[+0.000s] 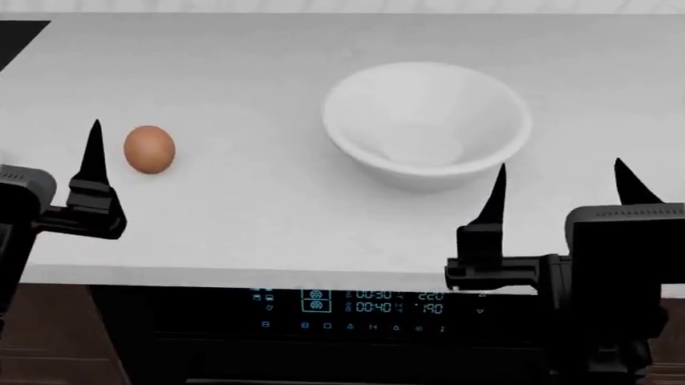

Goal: Place the eggs and milk next to the bowl.

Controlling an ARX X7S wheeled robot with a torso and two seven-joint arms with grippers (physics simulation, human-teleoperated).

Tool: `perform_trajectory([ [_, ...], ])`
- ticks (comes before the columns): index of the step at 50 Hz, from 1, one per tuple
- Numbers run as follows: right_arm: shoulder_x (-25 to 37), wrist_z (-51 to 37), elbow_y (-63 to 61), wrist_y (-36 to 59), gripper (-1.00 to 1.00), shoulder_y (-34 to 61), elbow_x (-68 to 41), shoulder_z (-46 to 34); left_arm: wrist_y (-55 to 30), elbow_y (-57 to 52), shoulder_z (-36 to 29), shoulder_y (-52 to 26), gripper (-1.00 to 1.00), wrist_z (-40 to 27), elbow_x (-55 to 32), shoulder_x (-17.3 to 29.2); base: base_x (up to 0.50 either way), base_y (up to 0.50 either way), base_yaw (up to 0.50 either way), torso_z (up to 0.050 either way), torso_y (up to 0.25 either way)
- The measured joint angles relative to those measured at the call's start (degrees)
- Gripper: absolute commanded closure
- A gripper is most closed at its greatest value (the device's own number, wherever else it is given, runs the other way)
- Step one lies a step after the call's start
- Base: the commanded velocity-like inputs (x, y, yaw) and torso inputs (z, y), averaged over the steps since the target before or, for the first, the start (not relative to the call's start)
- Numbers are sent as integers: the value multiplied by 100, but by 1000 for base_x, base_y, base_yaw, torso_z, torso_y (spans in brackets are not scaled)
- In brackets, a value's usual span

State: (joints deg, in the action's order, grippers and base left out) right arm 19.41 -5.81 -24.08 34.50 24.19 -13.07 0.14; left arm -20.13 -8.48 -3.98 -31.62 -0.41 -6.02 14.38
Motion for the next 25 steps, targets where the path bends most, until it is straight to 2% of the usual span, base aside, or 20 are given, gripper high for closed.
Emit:
perform_trajectory([
  [12,98,31,-55,222,-100,190,-93,35,22,54,-46,-144,-100,17,7,71,0,-393,0,0,0],
  [25,126,96,-42,247,-100,216,-163,-6,92,87,-113,-156,-100,9,20,102,12,0,0,0,0],
])
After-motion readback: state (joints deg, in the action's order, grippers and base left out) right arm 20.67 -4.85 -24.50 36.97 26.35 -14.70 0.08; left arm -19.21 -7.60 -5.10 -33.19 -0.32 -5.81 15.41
